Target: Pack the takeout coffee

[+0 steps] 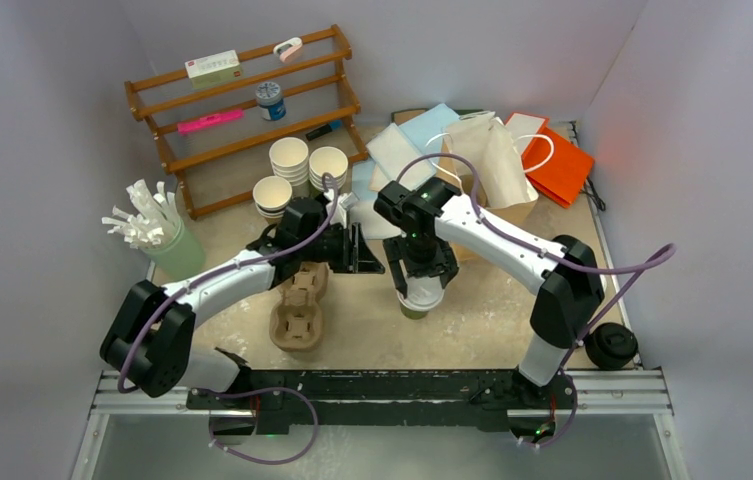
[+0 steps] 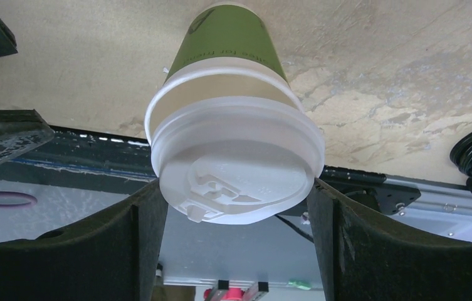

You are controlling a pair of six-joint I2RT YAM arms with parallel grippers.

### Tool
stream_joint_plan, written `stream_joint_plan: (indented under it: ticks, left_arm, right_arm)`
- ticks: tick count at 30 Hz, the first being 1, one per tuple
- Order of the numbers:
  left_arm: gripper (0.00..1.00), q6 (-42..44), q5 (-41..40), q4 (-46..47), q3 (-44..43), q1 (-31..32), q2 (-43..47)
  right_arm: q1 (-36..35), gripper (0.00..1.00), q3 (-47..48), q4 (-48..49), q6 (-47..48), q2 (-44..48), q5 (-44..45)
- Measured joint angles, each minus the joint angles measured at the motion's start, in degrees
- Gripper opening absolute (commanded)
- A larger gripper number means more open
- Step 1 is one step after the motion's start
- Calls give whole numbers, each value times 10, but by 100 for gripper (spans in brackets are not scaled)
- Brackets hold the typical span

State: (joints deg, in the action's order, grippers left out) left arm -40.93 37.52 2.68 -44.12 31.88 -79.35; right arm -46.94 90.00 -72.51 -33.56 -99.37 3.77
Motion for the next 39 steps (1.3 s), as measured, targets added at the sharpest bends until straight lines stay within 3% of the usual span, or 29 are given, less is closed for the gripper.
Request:
stream_joint_plan:
  ticks: [16,39]
  left_arm:
    - [36,-45,16,46,64,0,16]
    - [35,-80,45,107,74,0,2]
  right_arm:
    - [13,78,-23,46,37,0,-24]
    - [14,79,5,29,50,-14,-48]
